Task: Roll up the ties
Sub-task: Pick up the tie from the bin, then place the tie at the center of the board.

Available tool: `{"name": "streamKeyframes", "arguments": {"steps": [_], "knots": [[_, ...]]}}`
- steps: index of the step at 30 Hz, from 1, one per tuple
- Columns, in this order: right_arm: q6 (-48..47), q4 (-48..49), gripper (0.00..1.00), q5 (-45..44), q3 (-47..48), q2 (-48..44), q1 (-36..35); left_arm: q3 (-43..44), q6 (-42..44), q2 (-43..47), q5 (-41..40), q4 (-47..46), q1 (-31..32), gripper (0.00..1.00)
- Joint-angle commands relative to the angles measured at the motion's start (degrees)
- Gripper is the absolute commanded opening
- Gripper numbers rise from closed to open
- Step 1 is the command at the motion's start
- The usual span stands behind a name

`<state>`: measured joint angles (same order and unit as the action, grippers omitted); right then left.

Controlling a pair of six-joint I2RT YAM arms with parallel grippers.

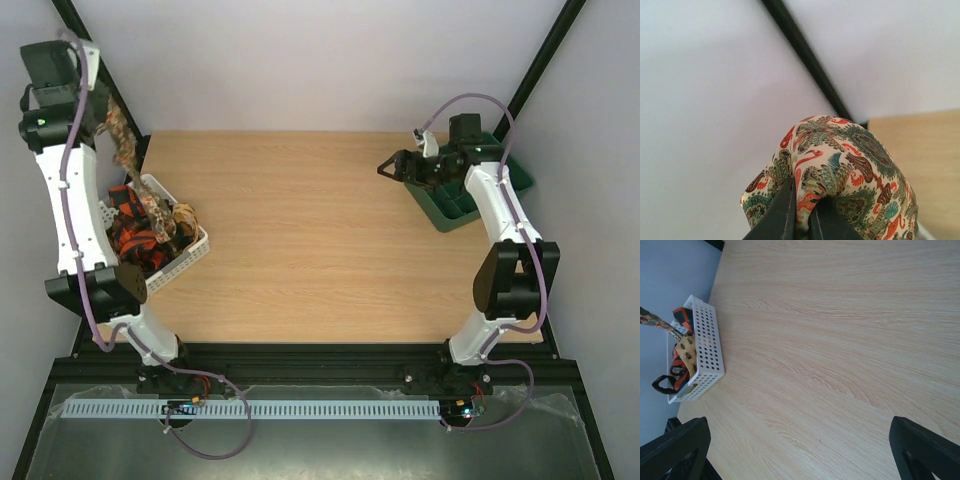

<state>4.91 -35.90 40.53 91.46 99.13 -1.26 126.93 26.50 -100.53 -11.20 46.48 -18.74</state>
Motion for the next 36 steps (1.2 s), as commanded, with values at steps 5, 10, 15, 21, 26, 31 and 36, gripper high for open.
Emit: {"name": "streamKeyframes", "arguments": {"steps": [5, 10, 15, 21, 26, 31, 36], "knots": [[1.1, 0.7, 0.99, 3.0, 1.43, -5.61, -0.37, 2.48, -9.02, 11.62, 7.96, -14.57, 11.2, 0.02], [0.25, 0.47, 0.99, 3.3, 0.64, -8.34, -0.28, 0.81, -18.96, 14.85, 22.08, -21.29, 15.47, 0.02], [-0.67, 0.26, 0.98, 3.4, -1.9, -11.64, -0.32, 0.0, -19.29, 13.61, 26.31, -21.23, 26.07, 0.02], [-4.26, -1.75, 0.99, 1.13, -5.32, -15.74, -0.22, -10.89, -10.86, 13.84, 23.51, -19.4, 43.28, 0.02], [-8.06, -4.77, 0.99, -0.5, -9.8, -20.41, 0.55, -22.55, -6.94, 14.22, 22.11, -18.75, 55.05, 0.02], [-10.2, -5.99, 0.99, -3.75, -15.43, -25.26, 1.83, -29.62, -14.05, 9.5, 26.69, -15.54, 56.14, 0.02], [-11.72, -6.33, 0.99, -8.34, -20.58, -28.47, 2.31, -42.59, -11.35, 5.61, 24.36, -18.91, 52.08, 0.02]]}}
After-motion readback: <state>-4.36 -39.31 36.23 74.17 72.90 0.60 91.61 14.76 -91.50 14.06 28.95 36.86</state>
